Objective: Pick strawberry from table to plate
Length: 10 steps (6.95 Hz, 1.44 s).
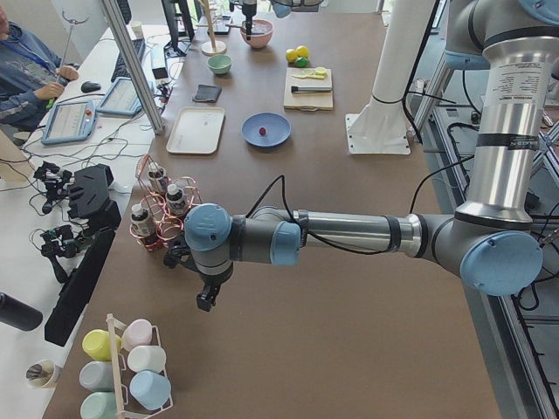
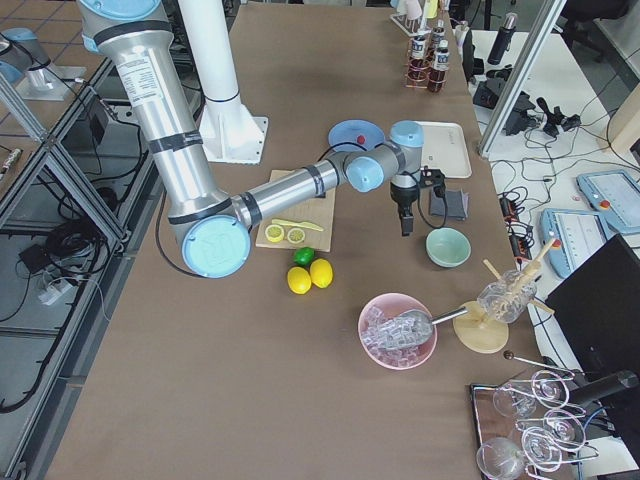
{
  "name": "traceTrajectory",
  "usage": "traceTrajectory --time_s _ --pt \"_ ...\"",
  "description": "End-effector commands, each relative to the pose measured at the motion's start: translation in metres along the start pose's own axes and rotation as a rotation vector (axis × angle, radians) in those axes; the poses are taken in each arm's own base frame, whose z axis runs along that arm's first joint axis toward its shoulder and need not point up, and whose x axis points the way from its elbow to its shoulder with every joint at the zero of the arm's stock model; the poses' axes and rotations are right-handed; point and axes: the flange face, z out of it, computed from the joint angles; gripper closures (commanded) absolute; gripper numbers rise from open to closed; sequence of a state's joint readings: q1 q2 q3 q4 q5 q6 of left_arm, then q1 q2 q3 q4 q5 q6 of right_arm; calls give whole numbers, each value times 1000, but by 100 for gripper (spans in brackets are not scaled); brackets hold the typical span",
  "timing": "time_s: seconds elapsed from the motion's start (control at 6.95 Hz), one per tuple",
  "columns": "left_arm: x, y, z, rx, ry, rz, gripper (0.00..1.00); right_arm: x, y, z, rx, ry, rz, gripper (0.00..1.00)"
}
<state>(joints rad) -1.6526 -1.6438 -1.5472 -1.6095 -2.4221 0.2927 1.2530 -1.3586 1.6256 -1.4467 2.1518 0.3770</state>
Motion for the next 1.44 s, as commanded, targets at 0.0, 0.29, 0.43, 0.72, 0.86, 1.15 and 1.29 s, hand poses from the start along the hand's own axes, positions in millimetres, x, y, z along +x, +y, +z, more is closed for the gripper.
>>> traceTrajectory --time_s 0.0,0.29,0.43,0.72,0.86,1.15,1.29 --pt "-11 19 15 -32 10 -43 1 121 45 -18 -10 13 -50 0" --pt "-13 29 18 -37 5 -49 1 187 97 -18 -29 8 -72 0" --pt "-13 31 18 -38 5 -47 1 200 112 -6 -59 22 -55 0" --pt "-14 32 19 -44 5 -57 1 201 112 -6 -60 19 -44 0" --pt "-13 32 20 -53 8 -63 1 201 113 -5 -60 20 -41 0" --pt "-13 32 22 -108 21 -120 1 204 116 -1 -72 9 -32 0" --pt "-15 39 26 -115 25 -128 1 206 118 2 -81 6 -22 0"
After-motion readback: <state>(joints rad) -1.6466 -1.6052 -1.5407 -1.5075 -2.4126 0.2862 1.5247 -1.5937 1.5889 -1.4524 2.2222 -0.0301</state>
